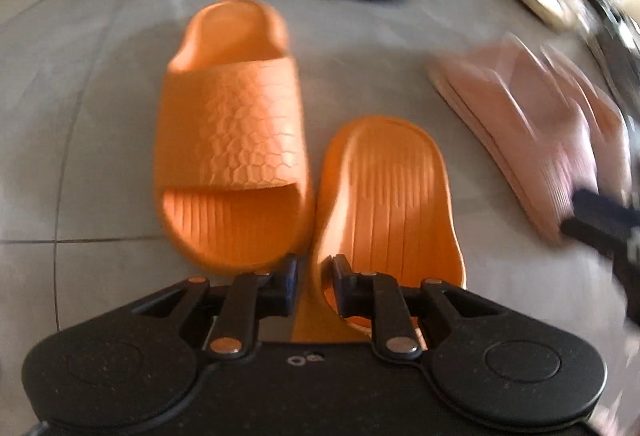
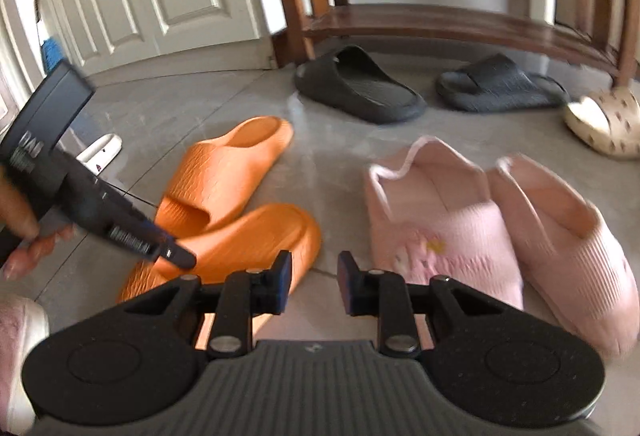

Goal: Organize scattered shoes
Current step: 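Open the left tool and withdraw it from the orange slide pair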

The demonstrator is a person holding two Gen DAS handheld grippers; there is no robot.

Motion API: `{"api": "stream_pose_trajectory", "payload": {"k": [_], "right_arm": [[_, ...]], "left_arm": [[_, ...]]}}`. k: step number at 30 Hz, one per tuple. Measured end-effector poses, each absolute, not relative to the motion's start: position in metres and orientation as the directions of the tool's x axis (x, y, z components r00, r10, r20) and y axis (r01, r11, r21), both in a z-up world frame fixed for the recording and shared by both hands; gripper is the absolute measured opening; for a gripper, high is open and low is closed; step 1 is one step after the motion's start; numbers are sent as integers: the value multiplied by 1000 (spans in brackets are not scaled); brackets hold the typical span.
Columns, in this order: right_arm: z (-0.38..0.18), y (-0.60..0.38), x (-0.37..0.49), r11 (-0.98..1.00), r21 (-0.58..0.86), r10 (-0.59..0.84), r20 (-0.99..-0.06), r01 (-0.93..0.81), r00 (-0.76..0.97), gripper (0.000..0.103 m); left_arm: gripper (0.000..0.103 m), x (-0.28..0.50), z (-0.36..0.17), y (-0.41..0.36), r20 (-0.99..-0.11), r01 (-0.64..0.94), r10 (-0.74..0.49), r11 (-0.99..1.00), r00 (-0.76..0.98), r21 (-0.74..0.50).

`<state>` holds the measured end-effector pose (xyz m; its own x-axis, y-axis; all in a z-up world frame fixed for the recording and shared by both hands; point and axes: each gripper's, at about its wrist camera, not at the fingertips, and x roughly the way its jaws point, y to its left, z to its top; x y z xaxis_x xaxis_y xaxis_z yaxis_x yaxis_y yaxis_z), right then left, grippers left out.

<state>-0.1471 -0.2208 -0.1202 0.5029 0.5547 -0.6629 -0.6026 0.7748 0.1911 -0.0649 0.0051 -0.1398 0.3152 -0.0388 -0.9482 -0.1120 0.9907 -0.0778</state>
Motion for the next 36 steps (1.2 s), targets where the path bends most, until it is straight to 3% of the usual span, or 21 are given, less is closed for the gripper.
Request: {"api": "stream_pose_trajectory", "payload": {"k": [4,7,13,18,20,22,25,28,31,36], "right_arm": [[-118,-200,-136,743,183,588,-639,-644,496,29],[-114,-191,-138,707,177,612,-637,-685,468,29],[-121,-173,-172,535,233,704,-655,-812,275,38],[-126,-140,-197,333,337,764,-643,-881,43,38],[-135,-123,-201,293,357,753,-658,-887,-17,38],[-144,-110,-202,279,354,732,-680,-893,-41,38],[-157,-100,-187,355,340,689,-725,-871,-2,33],[-156,-106,-167,430,366,686,-727,-825,35,34],[-151,-113,-148,516,268,633,-759,-814,151,36],[-145,-124,-103,600,275,621,-752,-751,222,36]], "left_arm": [[18,-37,-130,24,-943,-248,-73,956,325,-159],[21,-35,-110,19,-938,-176,-73,974,340,-140],[27,-49,-90,6,-912,117,12,991,410,66],[27,-52,-89,30,-883,197,105,956,457,216],[36,-51,-86,39,-866,232,123,937,485,263],[38,-49,-86,44,-857,248,130,926,498,284],[38,-48,-88,52,-845,264,127,916,519,300],[39,-47,-92,61,-839,257,117,921,531,292],[39,-47,-92,69,-828,238,105,931,551,276],[40,-36,-85,76,-798,201,107,940,594,275]]}}
